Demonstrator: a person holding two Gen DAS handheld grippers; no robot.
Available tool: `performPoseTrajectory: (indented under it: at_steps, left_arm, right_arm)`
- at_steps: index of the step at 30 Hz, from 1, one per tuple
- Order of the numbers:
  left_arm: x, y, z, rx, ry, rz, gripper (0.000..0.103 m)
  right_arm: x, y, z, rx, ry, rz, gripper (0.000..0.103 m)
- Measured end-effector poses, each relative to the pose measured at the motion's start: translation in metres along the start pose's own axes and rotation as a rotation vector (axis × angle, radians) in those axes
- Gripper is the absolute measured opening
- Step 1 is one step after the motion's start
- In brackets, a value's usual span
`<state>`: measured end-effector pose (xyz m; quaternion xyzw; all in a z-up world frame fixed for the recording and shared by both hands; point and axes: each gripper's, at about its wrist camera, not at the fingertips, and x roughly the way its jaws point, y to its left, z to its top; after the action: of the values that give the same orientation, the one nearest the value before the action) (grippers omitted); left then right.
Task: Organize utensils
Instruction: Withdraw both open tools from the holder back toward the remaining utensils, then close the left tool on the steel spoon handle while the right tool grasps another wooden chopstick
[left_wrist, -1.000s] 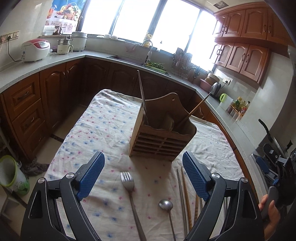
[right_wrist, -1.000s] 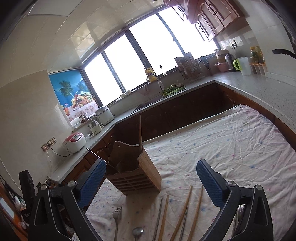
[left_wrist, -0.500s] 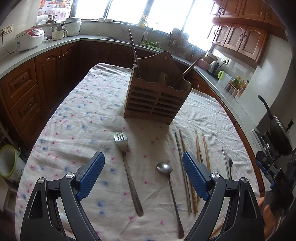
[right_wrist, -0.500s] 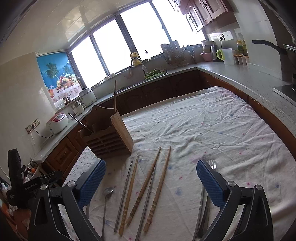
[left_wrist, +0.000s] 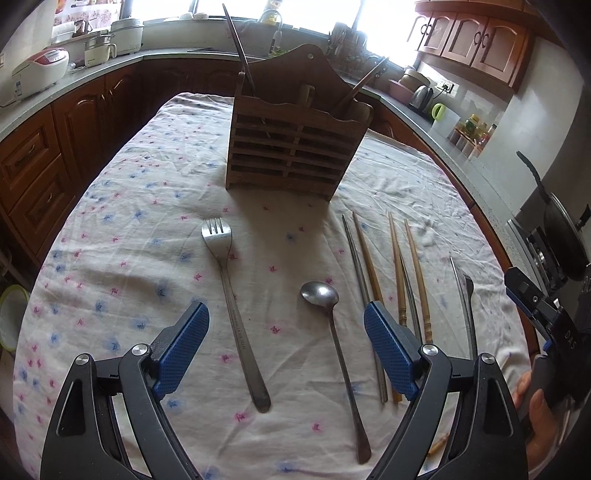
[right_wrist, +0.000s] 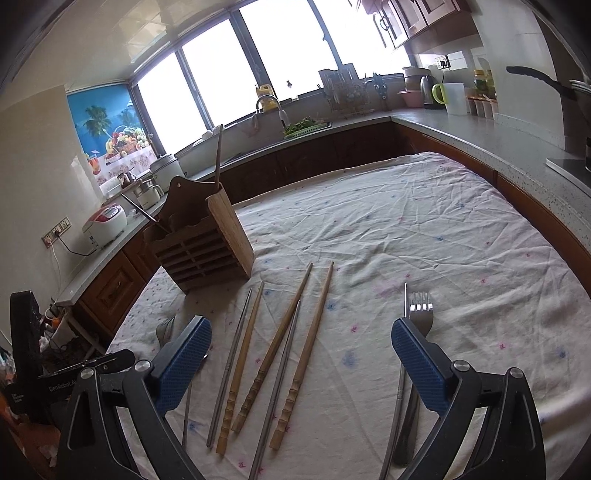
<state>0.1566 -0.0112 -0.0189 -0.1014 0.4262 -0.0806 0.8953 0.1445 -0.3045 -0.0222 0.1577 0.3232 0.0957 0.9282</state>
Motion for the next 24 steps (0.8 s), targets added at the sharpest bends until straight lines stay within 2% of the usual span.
performPoseTrajectory:
  at_steps: [4, 6, 7, 13, 17, 24]
  left_arm:
    - [0.011, -0.006, 0.002, 0.01, 0.028, -0.003, 0.082]
    - [0.017, -0.01, 0.002, 0.018, 0.052, -0.016, 0.072]
    - [0.019, -0.012, 0.002, 0.023, 0.061, -0.02, 0.07]
    - [0.037, -0.024, 0.002, 0.051, 0.114, -0.04, 0.054]
    - [0.05, -0.028, 0.001, 0.06, 0.159, -0.059, 0.039]
    - [0.07, -0.029, 0.002, 0.064, 0.211, -0.066, 0.035]
  right_arm:
    - [0.01, -0.001, 0.002, 0.003, 0.03, -0.009, 0.088]
    - [0.015, -0.001, 0.003, 0.004, 0.046, -0.013, 0.08]
    - [0.018, -0.001, 0.003, 0.002, 0.053, -0.015, 0.079]
    - [0.039, 0.0, 0.01, -0.005, 0.098, -0.011, 0.057]
    - [0.058, 0.004, 0.016, -0.011, 0.134, 0.008, 0.043]
    - [0.105, 0.007, 0.028, -0.006, 0.214, 0.029, 0.03]
